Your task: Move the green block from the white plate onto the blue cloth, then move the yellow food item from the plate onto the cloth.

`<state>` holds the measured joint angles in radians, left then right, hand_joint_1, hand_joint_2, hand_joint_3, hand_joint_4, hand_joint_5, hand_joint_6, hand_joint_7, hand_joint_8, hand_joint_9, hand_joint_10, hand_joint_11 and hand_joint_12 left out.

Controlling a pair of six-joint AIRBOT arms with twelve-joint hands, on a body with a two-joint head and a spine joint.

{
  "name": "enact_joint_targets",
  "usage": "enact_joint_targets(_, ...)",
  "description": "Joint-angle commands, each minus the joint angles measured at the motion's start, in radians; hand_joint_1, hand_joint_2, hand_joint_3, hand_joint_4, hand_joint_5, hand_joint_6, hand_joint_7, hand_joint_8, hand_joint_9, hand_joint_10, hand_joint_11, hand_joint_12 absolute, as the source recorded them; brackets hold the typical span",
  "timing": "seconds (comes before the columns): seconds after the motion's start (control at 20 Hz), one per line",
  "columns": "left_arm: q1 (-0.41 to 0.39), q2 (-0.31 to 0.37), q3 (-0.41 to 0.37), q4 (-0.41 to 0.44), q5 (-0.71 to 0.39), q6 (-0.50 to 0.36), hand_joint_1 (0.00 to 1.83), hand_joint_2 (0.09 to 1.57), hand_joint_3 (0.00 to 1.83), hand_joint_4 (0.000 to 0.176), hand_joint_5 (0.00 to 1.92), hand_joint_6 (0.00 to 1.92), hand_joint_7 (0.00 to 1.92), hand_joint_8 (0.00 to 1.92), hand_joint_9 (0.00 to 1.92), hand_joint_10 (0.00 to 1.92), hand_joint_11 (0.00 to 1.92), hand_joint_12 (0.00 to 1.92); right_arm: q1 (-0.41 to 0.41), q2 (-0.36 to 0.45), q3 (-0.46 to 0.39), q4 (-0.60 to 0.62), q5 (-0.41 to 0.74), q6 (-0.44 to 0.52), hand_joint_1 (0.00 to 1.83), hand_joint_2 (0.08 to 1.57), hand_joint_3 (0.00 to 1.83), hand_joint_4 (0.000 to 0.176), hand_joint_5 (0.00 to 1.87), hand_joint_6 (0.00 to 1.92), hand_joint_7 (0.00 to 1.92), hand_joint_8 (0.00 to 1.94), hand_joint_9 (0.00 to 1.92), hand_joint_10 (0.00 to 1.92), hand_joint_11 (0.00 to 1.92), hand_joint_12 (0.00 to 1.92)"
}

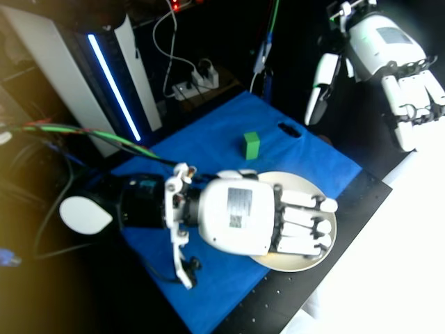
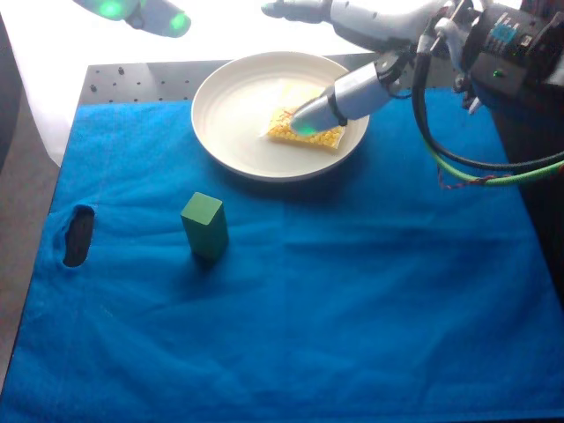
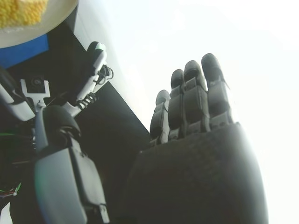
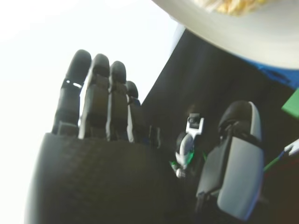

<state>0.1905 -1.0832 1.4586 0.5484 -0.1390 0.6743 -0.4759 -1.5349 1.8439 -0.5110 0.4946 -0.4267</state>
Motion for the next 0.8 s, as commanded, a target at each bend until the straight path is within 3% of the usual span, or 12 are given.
enact_joint_targets(0.0, -0.019, -0.004, 0.002, -0.004, -0.096, 0.001, 0.59, 0.85, 0.00, 0.165, 0.08, 0.00, 0.24, 0.00, 0.22, 0.00, 0.00, 0.46, 0.017, -0.004, 0.004, 0.023, 0.082, 0.001, 0.51, 0.79, 0.00, 0.034, 0.20, 0.00, 0.40, 0.00, 0.43, 0.01, 0.07, 1.26)
enact_joint_targets(0.1, -0.024, -0.009, 0.001, 0.001, -0.095, 0.001, 0.57, 0.86, 0.00, 0.175, 0.09, 0.00, 0.24, 0.00, 0.23, 0.00, 0.00, 0.52, 0.017, -0.009, 0.008, 0.001, 0.067, 0.001, 0.56, 0.80, 0.00, 0.004, 0.24, 0.00, 0.45, 0.01, 0.49, 0.02, 0.07, 1.34)
enact_joint_targets(0.2, -0.033, -0.009, -0.004, 0.014, -0.089, 0.001, 0.58, 0.85, 0.00, 0.176, 0.09, 0.00, 0.24, 0.00, 0.24, 0.01, 0.00, 0.53, 0.017, -0.017, 0.017, -0.014, 0.053, 0.001, 0.57, 0.81, 0.01, 0.000, 0.25, 0.01, 0.46, 0.01, 0.48, 0.01, 0.06, 1.34)
enact_joint_targets(0.3, -0.042, -0.009, -0.011, 0.030, -0.083, 0.001, 0.59, 0.86, 0.00, 0.162, 0.07, 0.00, 0.23, 0.00, 0.23, 0.00, 0.00, 0.48, 0.017, -0.025, 0.026, -0.025, 0.039, 0.001, 0.58, 0.84, 0.00, 0.000, 0.25, 0.00, 0.42, 0.00, 0.44, 0.00, 0.03, 1.28)
enact_joint_targets(0.45, -0.047, -0.009, -0.017, 0.033, -0.086, 0.001, 0.56, 0.86, 0.00, 0.149, 0.08, 0.00, 0.24, 0.00, 0.24, 0.00, 0.00, 0.52, 0.017, -0.039, 0.041, -0.033, 0.023, 0.001, 0.63, 0.85, 0.00, 0.000, 0.29, 0.00, 0.42, 0.00, 0.45, 0.00, 0.08, 1.05)
enact_joint_targets(0.5, -0.049, -0.009, -0.020, 0.033, -0.087, 0.001, 0.56, 0.86, 0.00, 0.130, 0.06, 0.00, 0.23, 0.00, 0.23, 0.00, 0.00, 0.53, 0.017, -0.042, 0.044, -0.040, 0.012, 0.001, 0.65, 0.85, 0.00, 0.000, 0.29, 0.00, 0.41, 0.00, 0.44, 0.00, 0.06, 1.08)
enact_joint_targets(0.6, -0.055, -0.009, -0.024, 0.037, -0.086, 0.001, 0.56, 0.86, 0.00, 0.132, 0.07, 0.01, 0.23, 0.00, 0.23, 0.00, 0.00, 0.51, 0.017, -0.050, 0.055, -0.047, -0.003, 0.001, 0.66, 0.85, 0.00, 0.000, 0.32, 0.00, 0.49, 0.01, 0.48, 0.01, 0.04, 1.30)
enact_joint_targets(0.75, -0.067, -0.009, -0.035, 0.056, -0.085, 0.001, 0.53, 0.84, 0.00, 0.132, 0.06, 0.00, 0.23, 0.00, 0.22, 0.00, 0.00, 0.51, 0.017, -0.063, 0.072, -0.049, -0.023, 0.001, 0.68, 0.84, 0.00, 0.000, 0.36, 0.00, 0.57, 0.00, 0.54, 0.01, 0.05, 1.39)
